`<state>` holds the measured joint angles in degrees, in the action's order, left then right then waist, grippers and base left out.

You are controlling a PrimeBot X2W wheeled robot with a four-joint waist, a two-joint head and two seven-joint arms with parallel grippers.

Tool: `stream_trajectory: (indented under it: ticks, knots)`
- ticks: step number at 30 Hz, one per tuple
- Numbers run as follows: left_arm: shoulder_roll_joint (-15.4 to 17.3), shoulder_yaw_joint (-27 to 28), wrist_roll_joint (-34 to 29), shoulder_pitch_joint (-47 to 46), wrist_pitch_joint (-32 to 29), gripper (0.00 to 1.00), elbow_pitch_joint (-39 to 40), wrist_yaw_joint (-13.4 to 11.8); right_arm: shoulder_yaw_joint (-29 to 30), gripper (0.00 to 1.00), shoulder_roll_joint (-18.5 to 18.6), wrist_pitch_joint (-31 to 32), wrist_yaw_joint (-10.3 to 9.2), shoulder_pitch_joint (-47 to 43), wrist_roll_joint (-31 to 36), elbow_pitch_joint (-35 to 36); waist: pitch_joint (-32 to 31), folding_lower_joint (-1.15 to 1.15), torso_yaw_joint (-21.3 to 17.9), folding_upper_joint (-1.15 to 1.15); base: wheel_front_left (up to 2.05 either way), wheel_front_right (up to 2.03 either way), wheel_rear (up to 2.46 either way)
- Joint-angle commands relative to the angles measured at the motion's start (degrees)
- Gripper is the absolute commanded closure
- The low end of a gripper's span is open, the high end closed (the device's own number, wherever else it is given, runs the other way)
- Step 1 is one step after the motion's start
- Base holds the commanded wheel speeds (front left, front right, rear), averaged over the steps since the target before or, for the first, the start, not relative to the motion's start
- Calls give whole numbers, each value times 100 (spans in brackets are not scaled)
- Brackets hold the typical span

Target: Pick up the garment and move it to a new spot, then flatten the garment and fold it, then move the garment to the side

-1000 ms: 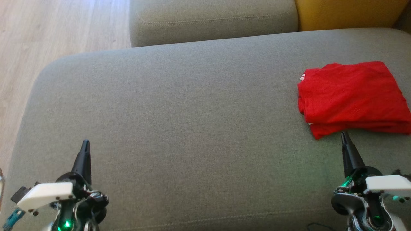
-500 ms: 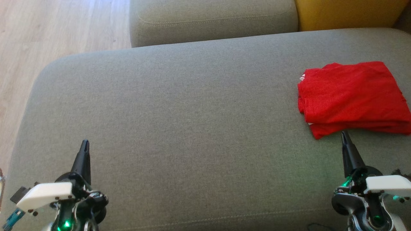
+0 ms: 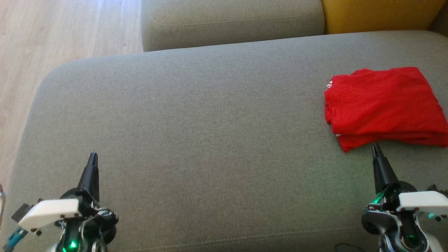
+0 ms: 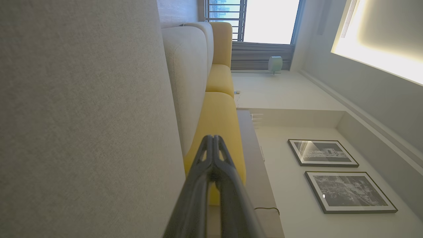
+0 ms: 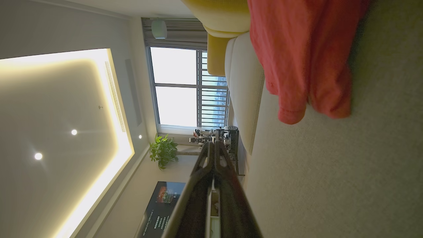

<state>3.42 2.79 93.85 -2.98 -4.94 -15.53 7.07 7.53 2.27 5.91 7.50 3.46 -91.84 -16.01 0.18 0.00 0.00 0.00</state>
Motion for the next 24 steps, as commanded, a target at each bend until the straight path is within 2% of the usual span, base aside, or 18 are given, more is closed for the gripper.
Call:
stream_trajectory:
  ticks: [1,24]
  knots:
    - [58,219,-40,-308,-31,100,155,42,-101,100,61,58,-1,272,-33,199,0,0,0,0,0,0,0]
    - [28,261,-75,-311,-65,100,153,42,-102,100,61,58,-1,272,-33,199,0,0,0,0,0,0,0]
